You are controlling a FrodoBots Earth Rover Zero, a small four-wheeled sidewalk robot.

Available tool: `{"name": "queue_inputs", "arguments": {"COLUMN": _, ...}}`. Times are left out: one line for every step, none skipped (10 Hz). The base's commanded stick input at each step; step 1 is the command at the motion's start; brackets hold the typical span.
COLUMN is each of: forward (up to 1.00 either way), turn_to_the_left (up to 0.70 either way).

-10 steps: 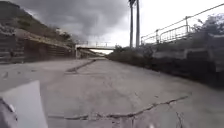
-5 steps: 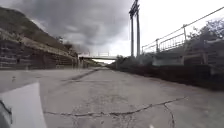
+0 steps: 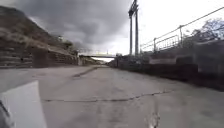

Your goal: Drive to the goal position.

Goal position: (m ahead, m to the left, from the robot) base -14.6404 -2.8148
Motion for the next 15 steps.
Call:
{"name": "queue_inputs", "arguments": {"forward": -1.00, "turn_to_the_left": 0.27}}
{"name": "queue_inputs", "arguments": {"forward": -1.00, "turn_to_the_left": 0.27}}
{"name": "queue_inputs", "arguments": {"forward": -1.00, "turn_to_the_left": 0.27}}
{"name": "queue_inputs", "arguments": {"forward": -1.00, "turn_to_the_left": 0.27}}
{"name": "queue_inputs", "arguments": {"forward": -1.00, "turn_to_the_left": 0.27}}
{"name": "queue_inputs", "arguments": {"forward": -1.00, "turn_to_the_left": 0.27}}
{"name": "queue_inputs", "arguments": {"forward": -1.00, "turn_to_the_left": 0.27}}
{"name": "queue_inputs", "arguments": {"forward": -1.00, "turn_to_the_left": 0.27}}
{"name": "queue_inputs", "arguments": {"forward": -1.00, "turn_to_the_left": 0.27}}
{"name": "queue_inputs", "arguments": {"forward": -1.00, "turn_to_the_left": 0.27}}
{"name": "queue_inputs", "arguments": {"forward": -1.00, "turn_to_the_left": 0.27}}
{"name": "queue_inputs", "arguments": {"forward": -1.00, "turn_to_the_left": 0.27}}
{"name": "queue_inputs", "arguments": {"forward": -1.00, "turn_to_the_left": 0.27}}
{"name": "queue_inputs", "arguments": {"forward": -1.00, "turn_to_the_left": 0.27}}
{"name": "queue_inputs", "arguments": {"forward": -1.00, "turn_to_the_left": 0.27}}
